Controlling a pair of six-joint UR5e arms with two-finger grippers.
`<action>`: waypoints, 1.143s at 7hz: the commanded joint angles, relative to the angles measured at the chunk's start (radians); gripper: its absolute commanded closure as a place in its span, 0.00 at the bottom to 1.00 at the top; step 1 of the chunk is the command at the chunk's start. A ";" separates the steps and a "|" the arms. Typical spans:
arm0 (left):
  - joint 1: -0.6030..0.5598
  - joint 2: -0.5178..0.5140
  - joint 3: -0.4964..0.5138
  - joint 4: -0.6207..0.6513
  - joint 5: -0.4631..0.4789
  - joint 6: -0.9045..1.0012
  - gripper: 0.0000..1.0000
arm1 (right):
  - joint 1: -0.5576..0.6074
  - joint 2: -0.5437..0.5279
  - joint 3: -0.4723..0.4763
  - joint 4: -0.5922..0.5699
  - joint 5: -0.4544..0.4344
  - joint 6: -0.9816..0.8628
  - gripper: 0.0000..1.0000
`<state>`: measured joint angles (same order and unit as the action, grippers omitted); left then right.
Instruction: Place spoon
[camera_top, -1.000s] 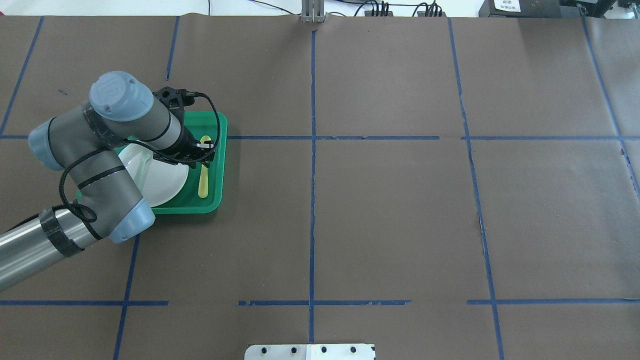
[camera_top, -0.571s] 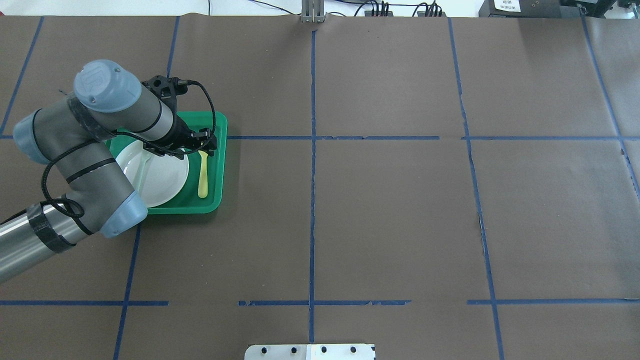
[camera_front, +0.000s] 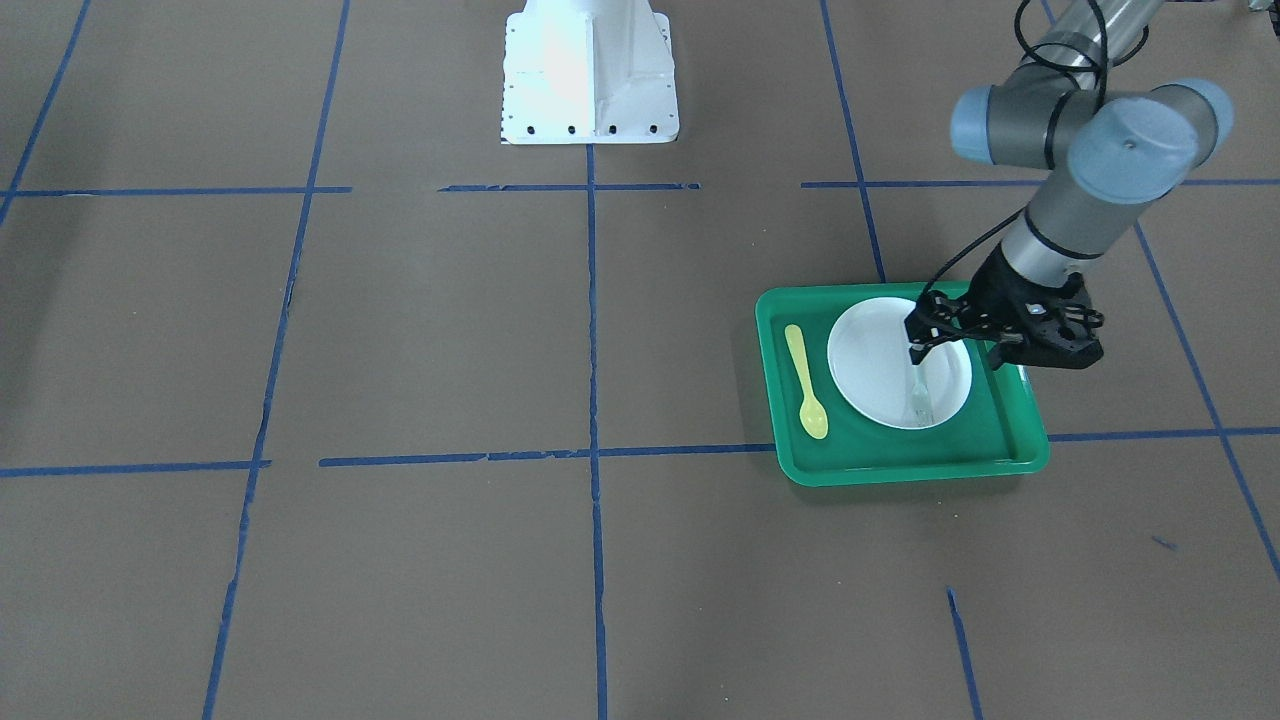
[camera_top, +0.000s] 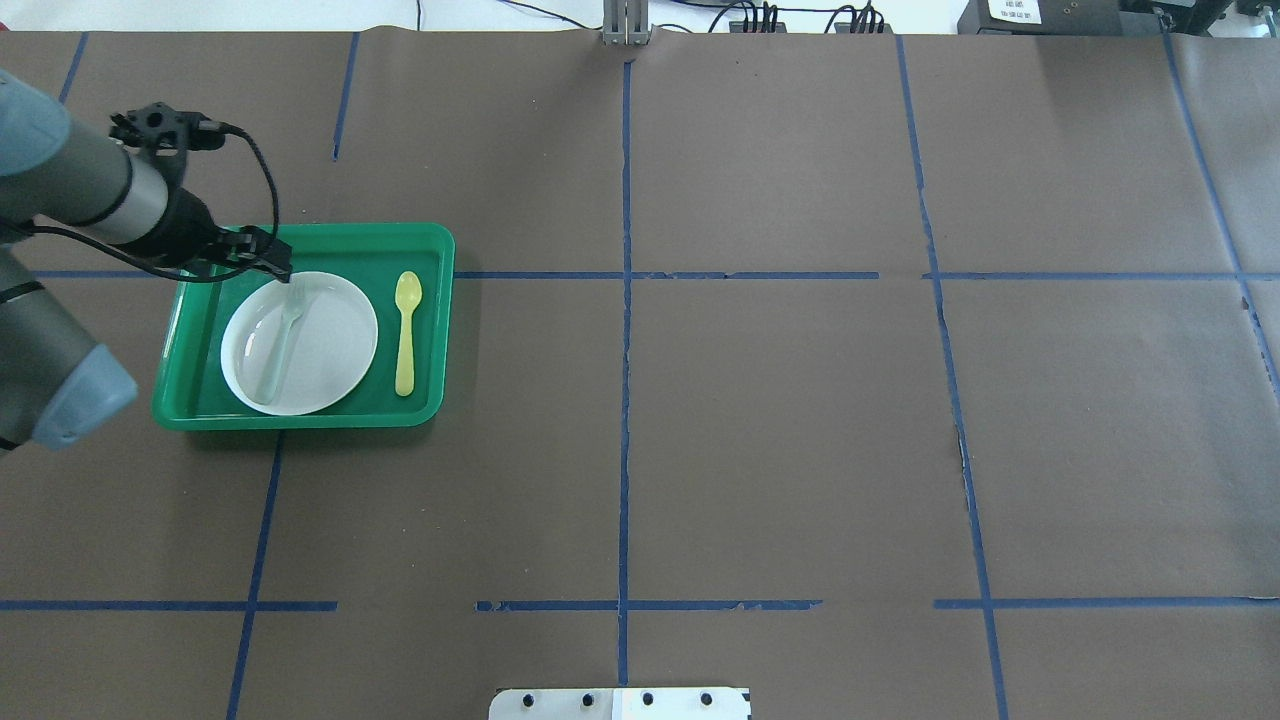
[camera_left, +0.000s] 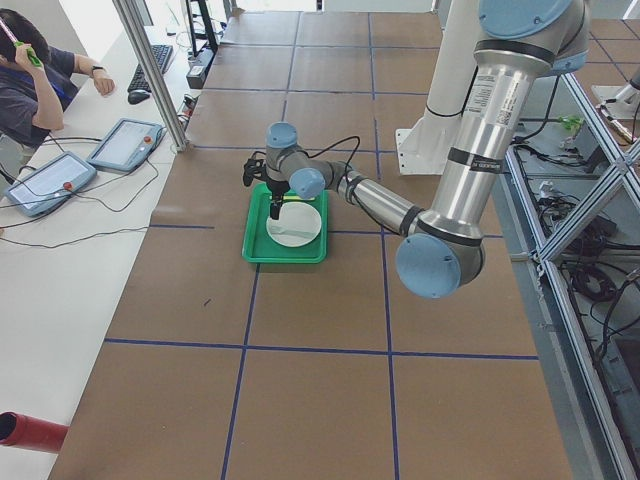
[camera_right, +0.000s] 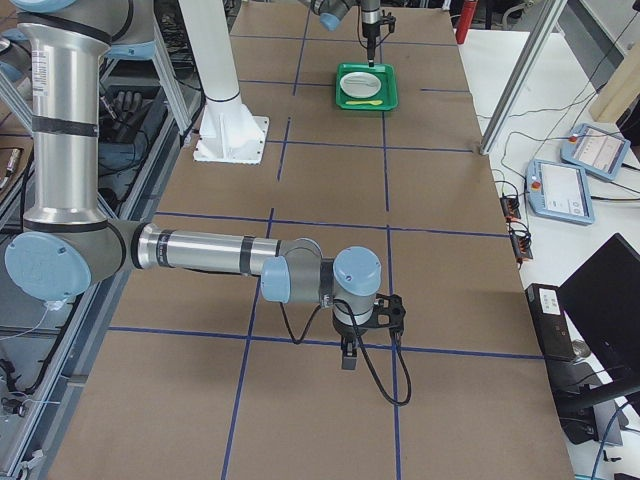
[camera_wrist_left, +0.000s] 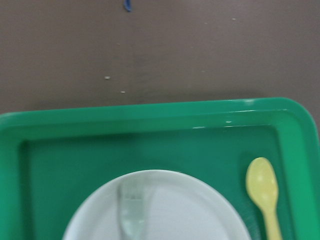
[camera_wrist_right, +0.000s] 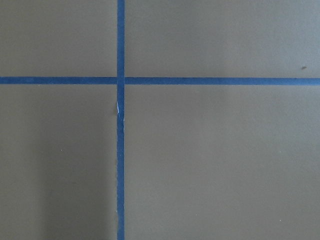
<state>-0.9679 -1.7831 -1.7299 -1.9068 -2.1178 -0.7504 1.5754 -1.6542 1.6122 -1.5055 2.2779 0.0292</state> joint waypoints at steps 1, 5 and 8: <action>-0.185 0.153 -0.017 0.038 -0.039 0.361 0.00 | 0.000 -0.001 0.000 0.001 0.000 0.000 0.00; -0.542 0.243 0.016 0.285 -0.119 0.820 0.00 | 0.000 -0.001 0.000 -0.001 0.000 0.000 0.00; -0.633 0.266 0.041 0.422 -0.139 0.996 0.00 | 0.000 0.001 0.000 -0.001 0.000 0.000 0.00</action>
<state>-1.5632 -1.5289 -1.6930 -1.5309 -2.2503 0.1912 1.5754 -1.6548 1.6122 -1.5053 2.2780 0.0292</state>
